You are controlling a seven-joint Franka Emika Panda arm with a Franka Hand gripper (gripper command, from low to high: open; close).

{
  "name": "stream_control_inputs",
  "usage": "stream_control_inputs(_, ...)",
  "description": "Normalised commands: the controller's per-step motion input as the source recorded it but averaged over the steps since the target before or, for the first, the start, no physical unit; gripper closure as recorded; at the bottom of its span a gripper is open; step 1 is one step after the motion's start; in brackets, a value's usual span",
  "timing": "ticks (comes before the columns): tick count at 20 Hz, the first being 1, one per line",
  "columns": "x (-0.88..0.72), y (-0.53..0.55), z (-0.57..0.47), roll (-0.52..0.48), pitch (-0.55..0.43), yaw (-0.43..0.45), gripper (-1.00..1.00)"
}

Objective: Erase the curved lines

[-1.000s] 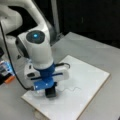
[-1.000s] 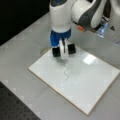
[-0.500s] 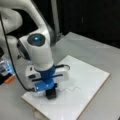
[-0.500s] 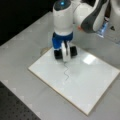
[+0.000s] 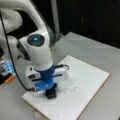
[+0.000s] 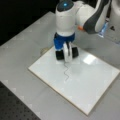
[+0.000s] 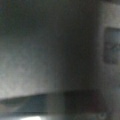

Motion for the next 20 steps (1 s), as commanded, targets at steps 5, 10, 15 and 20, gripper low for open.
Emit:
stream_control_inputs(5,-0.07,0.02,-0.17,0.099,-0.158,-0.032,1.00)
stream_control_inputs(10,-0.04,0.01,-0.16,0.067,-0.139,-0.037,1.00)
stream_control_inputs(15,-0.02,0.04,-0.15,0.050,-0.112,-0.039,1.00)
stream_control_inputs(20,0.04,0.12,-0.19,0.044,-0.107,-0.062,1.00)
